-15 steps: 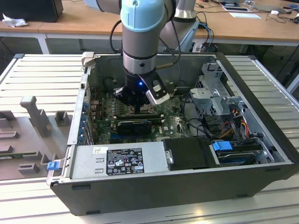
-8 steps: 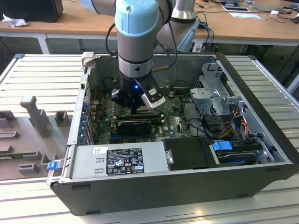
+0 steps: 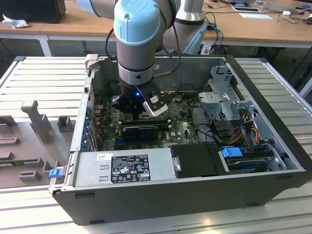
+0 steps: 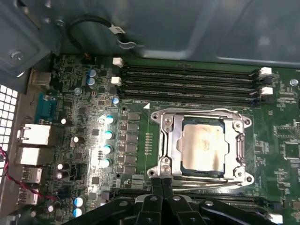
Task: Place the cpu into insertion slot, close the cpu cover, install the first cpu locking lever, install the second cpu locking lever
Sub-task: 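Install the second cpu locking lever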
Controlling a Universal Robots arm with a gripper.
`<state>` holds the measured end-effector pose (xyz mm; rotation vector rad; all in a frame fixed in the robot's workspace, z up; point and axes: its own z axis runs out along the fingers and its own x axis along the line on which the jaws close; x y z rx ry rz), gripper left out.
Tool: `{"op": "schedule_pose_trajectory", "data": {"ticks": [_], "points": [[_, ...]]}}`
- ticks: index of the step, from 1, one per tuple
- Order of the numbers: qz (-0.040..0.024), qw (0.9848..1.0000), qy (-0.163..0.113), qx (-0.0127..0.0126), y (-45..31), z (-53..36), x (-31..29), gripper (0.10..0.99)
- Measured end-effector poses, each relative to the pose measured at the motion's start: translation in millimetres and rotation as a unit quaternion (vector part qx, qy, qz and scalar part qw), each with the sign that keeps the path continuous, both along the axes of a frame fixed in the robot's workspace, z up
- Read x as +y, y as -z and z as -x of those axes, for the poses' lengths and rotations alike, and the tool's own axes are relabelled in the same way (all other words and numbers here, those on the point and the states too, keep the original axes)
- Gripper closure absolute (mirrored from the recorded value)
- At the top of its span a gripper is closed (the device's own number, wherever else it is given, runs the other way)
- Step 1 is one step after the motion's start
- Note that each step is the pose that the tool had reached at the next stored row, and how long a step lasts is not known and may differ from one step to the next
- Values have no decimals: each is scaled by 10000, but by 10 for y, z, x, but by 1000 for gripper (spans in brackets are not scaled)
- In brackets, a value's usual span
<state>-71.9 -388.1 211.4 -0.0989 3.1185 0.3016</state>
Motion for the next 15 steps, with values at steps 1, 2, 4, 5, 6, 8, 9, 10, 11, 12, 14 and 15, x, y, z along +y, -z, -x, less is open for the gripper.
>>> {"op": "schedule_pose_trajectory", "data": {"ticks": [1, 2, 4, 5, 6, 8, 9, 10, 11, 12, 14, 15], "points": [[-25, 10000, -6, 1, 10, 18, 0, 980], [-51, 10000, -9, 0, 16, 30, 0, 980], [-116, 9999, -14, 0, 31, 40, -1, 980], [-141, 9999, -16, -1, 38, 40, -1, 980], [-182, 9998, -19, -1, 53, 41, 0, 980], [-217, 9998, -24, -1, 80, 41, -3, 980], [-251, 9997, -29, 0, 95, 44, -3, 980], [-272, 9996, -33, 1, 101, 45, -3, 980], [-292, 9996, -36, 0, 109, 45, -2, 980], [-313, 9995, -39, -1, 124, 46, -2, 980], [-337, 9994, -48, 0, 146, 48, -3, 980], [-344, 9994, -51, 1, 147, 51, -3, 980]]}}
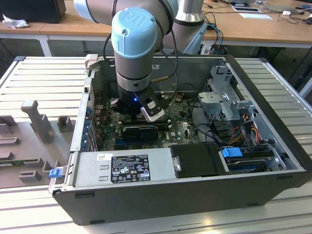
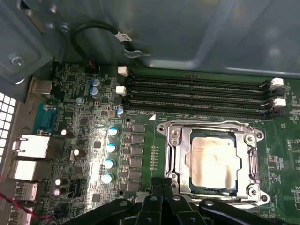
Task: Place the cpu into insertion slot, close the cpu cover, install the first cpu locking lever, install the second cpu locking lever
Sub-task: 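Install the second cpu locking lever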
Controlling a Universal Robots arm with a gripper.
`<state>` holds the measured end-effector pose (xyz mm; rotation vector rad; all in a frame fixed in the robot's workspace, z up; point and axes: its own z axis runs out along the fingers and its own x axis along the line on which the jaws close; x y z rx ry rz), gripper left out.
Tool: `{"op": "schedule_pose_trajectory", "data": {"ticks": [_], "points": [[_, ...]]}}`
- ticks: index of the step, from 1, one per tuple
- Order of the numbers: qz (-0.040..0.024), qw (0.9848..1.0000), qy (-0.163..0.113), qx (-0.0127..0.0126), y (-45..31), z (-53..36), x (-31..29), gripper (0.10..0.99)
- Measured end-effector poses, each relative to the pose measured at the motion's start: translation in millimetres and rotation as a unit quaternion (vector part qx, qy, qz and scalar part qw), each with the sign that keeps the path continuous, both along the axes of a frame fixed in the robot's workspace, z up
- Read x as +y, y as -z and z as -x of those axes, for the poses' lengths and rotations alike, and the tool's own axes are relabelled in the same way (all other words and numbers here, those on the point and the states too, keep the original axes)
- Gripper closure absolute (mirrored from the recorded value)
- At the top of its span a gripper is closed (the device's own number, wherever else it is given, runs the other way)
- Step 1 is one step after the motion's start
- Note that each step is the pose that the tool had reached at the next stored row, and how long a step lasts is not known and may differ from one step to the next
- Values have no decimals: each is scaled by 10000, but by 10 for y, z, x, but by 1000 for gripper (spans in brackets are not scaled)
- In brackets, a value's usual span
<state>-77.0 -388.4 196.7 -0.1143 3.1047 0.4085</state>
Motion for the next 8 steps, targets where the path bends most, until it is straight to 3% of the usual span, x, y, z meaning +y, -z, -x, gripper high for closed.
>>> {"op": "schedule_pose_trajectory", "data": {"ticks": [3, 8], "points": [[-4, 10000, 0, -1, -7, 4, 0, 980], [-1, 10000, -1, -1, -161, 4, 2, 980]]}}
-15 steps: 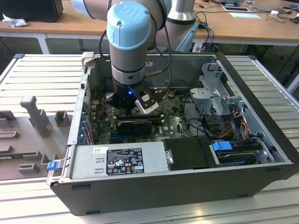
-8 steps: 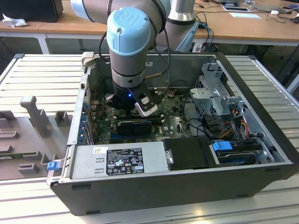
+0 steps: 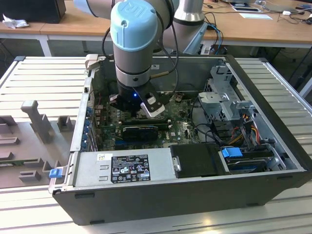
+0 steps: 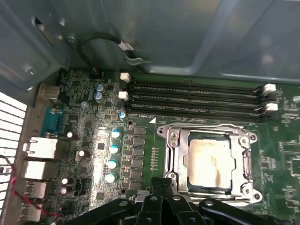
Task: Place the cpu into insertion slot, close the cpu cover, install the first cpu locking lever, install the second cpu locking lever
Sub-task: 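Install the second cpu locking lever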
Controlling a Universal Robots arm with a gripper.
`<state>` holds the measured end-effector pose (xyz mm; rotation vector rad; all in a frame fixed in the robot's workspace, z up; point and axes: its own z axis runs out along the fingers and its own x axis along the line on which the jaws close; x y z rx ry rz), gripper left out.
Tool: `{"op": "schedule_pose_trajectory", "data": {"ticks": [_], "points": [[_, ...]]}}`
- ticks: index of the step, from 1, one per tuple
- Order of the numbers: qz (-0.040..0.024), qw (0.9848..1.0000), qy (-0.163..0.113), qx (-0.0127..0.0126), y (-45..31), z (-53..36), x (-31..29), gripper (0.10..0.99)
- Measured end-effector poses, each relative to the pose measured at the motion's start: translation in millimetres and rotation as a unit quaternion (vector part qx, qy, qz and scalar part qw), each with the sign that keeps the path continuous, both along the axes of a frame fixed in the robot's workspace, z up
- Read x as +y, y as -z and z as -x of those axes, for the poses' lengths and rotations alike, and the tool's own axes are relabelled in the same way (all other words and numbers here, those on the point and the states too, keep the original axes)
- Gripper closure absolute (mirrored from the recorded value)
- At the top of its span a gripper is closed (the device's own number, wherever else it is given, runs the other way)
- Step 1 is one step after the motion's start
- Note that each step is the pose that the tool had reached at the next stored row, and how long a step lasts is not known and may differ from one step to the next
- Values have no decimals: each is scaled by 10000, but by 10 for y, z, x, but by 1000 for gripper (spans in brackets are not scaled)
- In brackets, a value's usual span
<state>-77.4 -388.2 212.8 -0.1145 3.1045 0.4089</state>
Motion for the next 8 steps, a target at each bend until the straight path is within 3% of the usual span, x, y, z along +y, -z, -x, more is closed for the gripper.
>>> {"op": "schedule_pose_trajectory", "data": {"ticks": [8], "points": [[54, 10000, 0, -1, -116, 0, 2, 980]]}}
